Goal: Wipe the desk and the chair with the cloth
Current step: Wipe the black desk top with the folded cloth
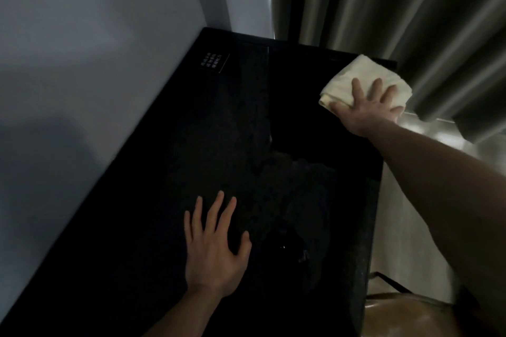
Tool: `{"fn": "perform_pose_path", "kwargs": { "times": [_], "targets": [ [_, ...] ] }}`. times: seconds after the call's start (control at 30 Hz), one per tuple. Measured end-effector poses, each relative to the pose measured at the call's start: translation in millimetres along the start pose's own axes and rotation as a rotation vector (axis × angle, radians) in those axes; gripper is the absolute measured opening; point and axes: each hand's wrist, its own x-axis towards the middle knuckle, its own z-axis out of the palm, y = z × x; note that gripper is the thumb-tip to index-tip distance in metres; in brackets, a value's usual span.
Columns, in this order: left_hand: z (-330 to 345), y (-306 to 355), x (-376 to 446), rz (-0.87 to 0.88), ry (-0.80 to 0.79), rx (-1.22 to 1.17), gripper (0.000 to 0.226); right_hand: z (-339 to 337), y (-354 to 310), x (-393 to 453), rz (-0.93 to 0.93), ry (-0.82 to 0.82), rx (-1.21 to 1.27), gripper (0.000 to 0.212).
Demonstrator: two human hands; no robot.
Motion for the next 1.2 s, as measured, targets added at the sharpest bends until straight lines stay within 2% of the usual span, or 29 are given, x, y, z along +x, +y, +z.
{"fn": "perform_pose_path", "kwargs": {
  "times": [0.2,0.43,0.53,0.8,0.9,0.97,1.07,1.2],
  "targets": [
    [-3.4,2.0,-0.1,0.004,-0.016,0.026,0.072,30.7,5.7,-66.3,-0.077,0.018,-0.043,0.097],
    [-7.5,4.0,-3.7,0.016,-0.005,0.041,0.073,90.7,23.3,-215.9,-0.282,0.055,-0.077,0.091],
    [-6.1,5.0,-1.4,0.008,-0.018,0.054,0.072,104.7,28.6,-246.0,-0.337,0.048,-0.114,0.089],
    [-1.3,2.5,-1.1,0.016,0.021,0.045,0.073,85.2,22.1,-189.4,-0.388,0.074,-0.079,0.089],
    [0.8,0.5,-0.9,0.02,0.037,0.042,0.073,69.9,2.6,-146.6,-0.305,0.083,0.065,0.089],
    [2.7,0.0,-1.8,0.021,0.046,0.043,0.073,64.5,-10.4,-126.7,-0.256,0.077,0.055,0.095],
    [3.4,-1.0,-1.9,0.018,0.054,0.03,0.073,64.9,-16.1,-119.9,-0.248,0.092,-0.039,0.103],
    [5.2,-0.8,-4.9,0.02,0.103,0.013,0.07,68.9,-15.7,-139.9,-0.258,0.1,-0.032,0.107]
  ]
}}
